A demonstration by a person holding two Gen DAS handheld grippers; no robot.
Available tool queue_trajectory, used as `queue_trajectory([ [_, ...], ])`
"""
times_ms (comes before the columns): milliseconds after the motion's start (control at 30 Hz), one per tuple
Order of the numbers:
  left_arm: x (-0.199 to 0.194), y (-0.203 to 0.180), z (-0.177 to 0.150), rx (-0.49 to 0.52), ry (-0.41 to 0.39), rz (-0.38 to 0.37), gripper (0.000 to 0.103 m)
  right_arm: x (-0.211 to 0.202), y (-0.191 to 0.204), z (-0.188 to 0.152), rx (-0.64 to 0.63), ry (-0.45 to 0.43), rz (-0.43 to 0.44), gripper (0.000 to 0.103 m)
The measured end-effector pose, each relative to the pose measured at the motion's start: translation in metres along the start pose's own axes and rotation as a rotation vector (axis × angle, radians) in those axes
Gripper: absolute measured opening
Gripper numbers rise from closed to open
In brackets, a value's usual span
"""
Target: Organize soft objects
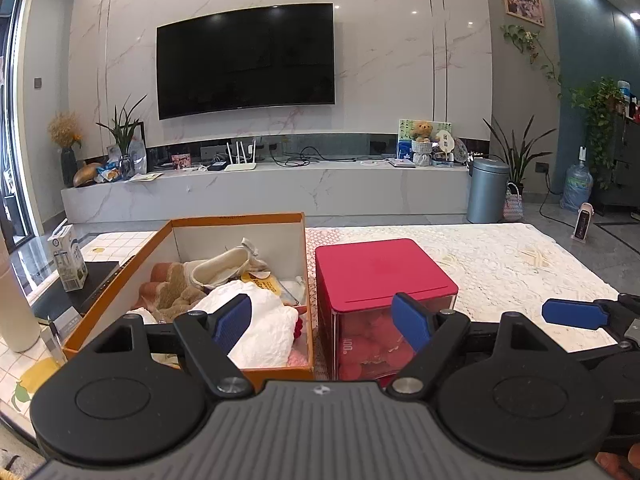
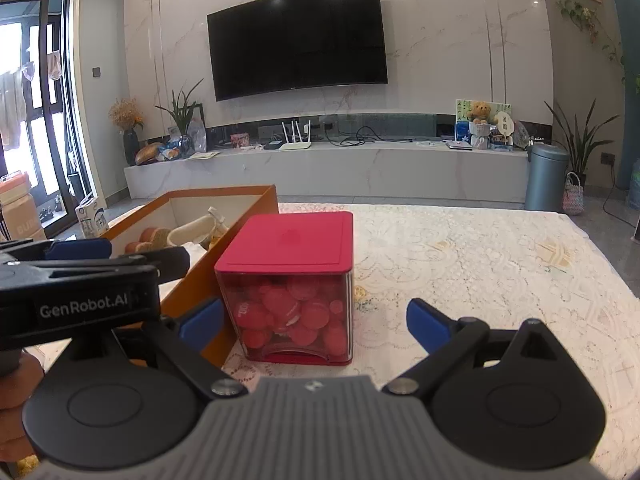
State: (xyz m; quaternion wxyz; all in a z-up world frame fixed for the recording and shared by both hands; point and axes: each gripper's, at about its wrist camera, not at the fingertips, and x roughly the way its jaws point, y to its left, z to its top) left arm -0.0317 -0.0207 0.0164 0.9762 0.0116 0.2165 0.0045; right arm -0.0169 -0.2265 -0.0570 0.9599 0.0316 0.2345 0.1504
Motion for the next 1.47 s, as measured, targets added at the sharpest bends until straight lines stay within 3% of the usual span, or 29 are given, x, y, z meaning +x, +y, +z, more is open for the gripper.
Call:
queue_trajectory([
  [1133,0.0016,-0.0030,-0.0002,-0.001,0.038,0.010,0.094,0.0000,0.0008,-0.0031,-0.013,0.018,-0.010,0.096],
  [1467,-0.0022,-0.0033,0.0006,-0.013,0.011,0.019,0.094,-0.0014,0.0008,-0.0028,-0.004,0.011,-0.002,0.096],
])
